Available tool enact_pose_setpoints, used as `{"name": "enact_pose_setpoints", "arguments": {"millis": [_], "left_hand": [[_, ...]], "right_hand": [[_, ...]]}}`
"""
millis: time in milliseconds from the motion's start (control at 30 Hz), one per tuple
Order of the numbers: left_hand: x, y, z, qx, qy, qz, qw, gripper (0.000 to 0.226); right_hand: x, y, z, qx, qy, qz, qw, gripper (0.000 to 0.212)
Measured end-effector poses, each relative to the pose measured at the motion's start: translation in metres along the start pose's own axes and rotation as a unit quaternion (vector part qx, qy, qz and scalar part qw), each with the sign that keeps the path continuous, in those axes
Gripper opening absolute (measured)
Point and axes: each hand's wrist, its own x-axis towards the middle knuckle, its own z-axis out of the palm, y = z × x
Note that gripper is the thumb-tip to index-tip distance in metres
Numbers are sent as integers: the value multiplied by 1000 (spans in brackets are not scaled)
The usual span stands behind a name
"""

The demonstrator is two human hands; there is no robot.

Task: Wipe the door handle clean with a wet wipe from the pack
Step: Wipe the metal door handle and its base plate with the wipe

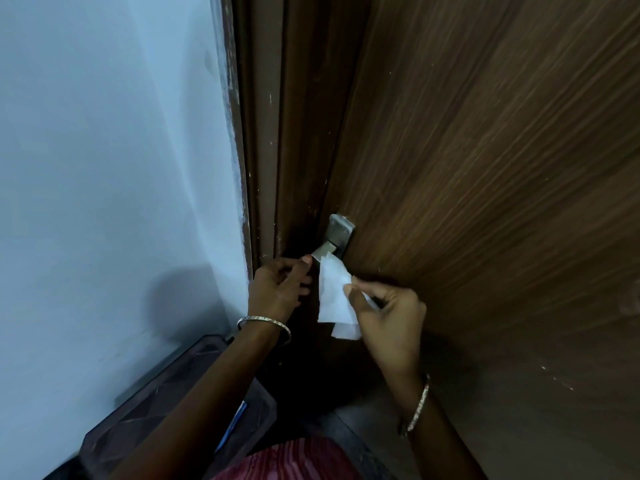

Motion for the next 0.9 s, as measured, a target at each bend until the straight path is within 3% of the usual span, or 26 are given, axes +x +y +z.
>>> {"name": "enact_pose_setpoints", "arguments": {"millis": [67, 167, 367, 467, 500, 667, 767, 900], "left_hand": [[1, -2, -2, 12, 6, 25, 1000, 19], [5, -7, -6, 25, -1, 44, 999, 13], [8, -5, -8, 32, -5, 41, 999, 16], [8, -5, -8, 33, -21, 37, 999, 8], [8, -5, -9, 34, -30, 36, 998, 8], [5, -7, -11, 24, -52, 27, 998, 13], [4, -8, -13, 36, -39, 18, 998, 20], [-5, 5, -17, 0, -110, -115, 987, 38]], "right_hand": [[16, -6, 10, 46, -44, 94, 994, 15], [31, -13, 26, 188, -97, 206, 955, 30], [22, -8, 14, 317, -124, 304, 890, 14], [11, -4, -4, 439, -136, 349, 817, 10], [10, -1, -8, 458, -140, 344, 808, 14], [9, -1, 4, 413, -105, 292, 856, 11], [12, -12, 24, 424, -100, 272, 858, 10], [13, -15, 33, 405, -80, 235, 880, 11]]}}
